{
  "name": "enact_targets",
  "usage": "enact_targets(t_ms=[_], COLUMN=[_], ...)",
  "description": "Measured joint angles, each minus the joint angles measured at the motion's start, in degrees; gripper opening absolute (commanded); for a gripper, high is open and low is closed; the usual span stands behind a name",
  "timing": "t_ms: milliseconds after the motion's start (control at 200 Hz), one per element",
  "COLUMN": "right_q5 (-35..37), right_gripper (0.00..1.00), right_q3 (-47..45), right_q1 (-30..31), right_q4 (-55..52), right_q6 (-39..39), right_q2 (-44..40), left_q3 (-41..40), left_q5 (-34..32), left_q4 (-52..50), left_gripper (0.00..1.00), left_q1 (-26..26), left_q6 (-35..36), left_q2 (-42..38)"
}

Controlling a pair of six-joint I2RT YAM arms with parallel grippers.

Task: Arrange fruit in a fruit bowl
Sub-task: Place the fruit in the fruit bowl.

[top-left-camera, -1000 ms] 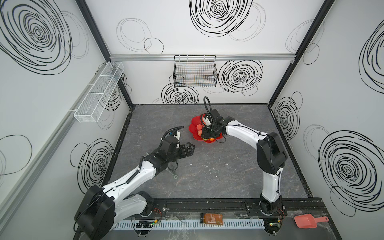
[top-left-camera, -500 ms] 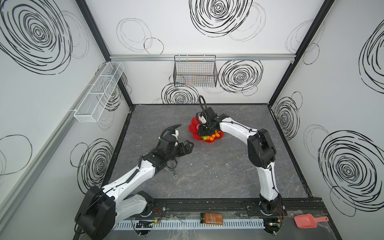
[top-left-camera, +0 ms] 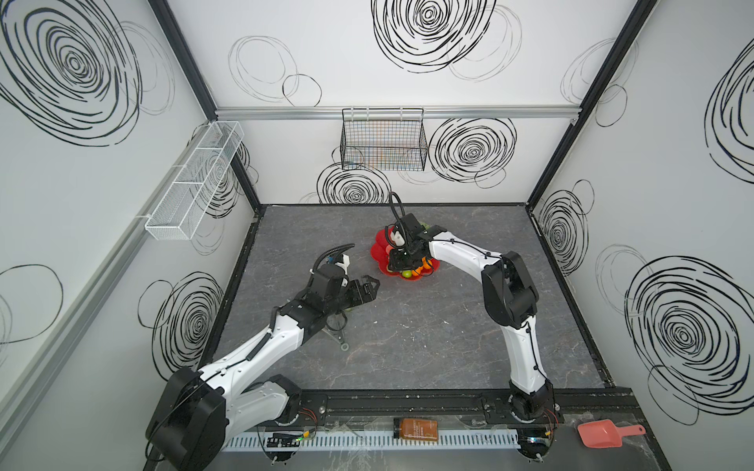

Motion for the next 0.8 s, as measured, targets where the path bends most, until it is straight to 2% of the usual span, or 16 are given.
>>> enact_targets(t_ms=[275, 550, 795], right_q5=[0.37, 1.84, 2.97], right_gripper=[0.43, 0.43, 0.45], right_q3=[0.42, -2.54, -5.88], right_q1=[-0.28, 1.01, 6.58], right_q4=[-0.44, -0.04, 1.38], right_q6=[0.0, 0.28, 1.2], right_q2=[-0.48, -8.39, -12.85], left_q3=[0.0, 0.0, -0.9], left_q5=[0.09, -1.66, -1.03], left_q4=[-1.49, -9.22, -16.81], left_gripper=[0.96, 0.96, 0.96], left_q1=[0.68, 2.49, 9.2], left_q6=[0.39, 1.03, 1.25], left_q2=[-2.56, -12.52, -21.03])
